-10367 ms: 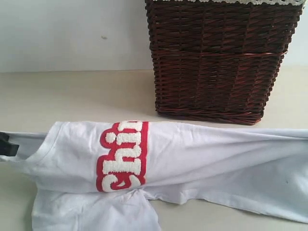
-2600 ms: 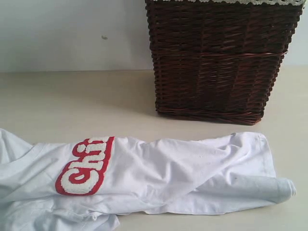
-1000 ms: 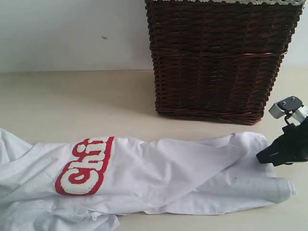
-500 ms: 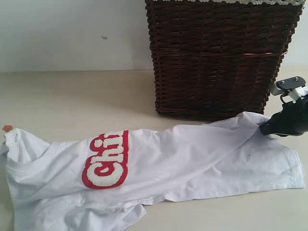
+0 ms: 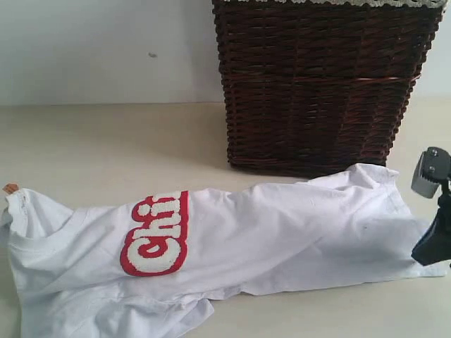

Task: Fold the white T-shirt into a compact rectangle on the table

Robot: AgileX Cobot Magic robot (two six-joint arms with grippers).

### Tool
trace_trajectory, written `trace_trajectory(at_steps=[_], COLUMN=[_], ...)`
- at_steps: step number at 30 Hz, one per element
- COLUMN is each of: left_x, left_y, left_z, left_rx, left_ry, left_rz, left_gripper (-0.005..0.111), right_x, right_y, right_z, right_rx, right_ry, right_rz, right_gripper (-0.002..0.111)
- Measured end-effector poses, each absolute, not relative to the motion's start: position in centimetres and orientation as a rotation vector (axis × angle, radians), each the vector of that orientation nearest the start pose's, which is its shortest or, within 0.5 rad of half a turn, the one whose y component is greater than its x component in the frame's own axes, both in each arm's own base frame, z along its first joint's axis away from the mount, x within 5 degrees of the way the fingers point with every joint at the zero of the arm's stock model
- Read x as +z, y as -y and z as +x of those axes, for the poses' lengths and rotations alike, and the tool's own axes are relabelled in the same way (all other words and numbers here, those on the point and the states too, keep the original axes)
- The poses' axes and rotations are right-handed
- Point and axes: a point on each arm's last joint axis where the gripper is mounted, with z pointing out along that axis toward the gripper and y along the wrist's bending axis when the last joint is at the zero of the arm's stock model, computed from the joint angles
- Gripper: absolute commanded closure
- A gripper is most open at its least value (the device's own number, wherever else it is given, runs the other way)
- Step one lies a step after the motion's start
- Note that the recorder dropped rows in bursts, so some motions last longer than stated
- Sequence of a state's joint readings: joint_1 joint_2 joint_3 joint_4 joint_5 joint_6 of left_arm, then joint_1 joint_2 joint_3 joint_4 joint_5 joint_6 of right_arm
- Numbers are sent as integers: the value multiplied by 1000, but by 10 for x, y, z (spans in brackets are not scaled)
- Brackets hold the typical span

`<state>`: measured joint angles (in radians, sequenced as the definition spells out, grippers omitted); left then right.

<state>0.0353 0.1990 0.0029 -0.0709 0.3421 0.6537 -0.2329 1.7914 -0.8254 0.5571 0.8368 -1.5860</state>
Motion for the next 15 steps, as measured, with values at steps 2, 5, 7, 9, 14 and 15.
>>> trace_trajectory(at_steps=[2,5,7,9,14,15], left_x=[170,170,170,170,170,170], left_y=[0,0,0,0,0,0], left_z=[64,64,64,64,64,64], left_rx=[367,367,367,367,367,367], left_ry=[-1965,-1965,-1965,-1965,-1965,-1965], left_rz=[572,572,572,572,572,572], left_gripper=[97,97,97,97,97,97], right_x=[110,100,98,97,101,102], right_y=[27,25,24,25,32,33], right_z=[273,276,278,277,260,256], right_rx=[522,552,559,562,630,659], right_ry=[-2571,-2570,-2570,-2583,-2660,-2668], right_rz=[-1276,-1219,-1202,-1213,-1463,-1523], right_gripper=[108,108,108,108,108,108])
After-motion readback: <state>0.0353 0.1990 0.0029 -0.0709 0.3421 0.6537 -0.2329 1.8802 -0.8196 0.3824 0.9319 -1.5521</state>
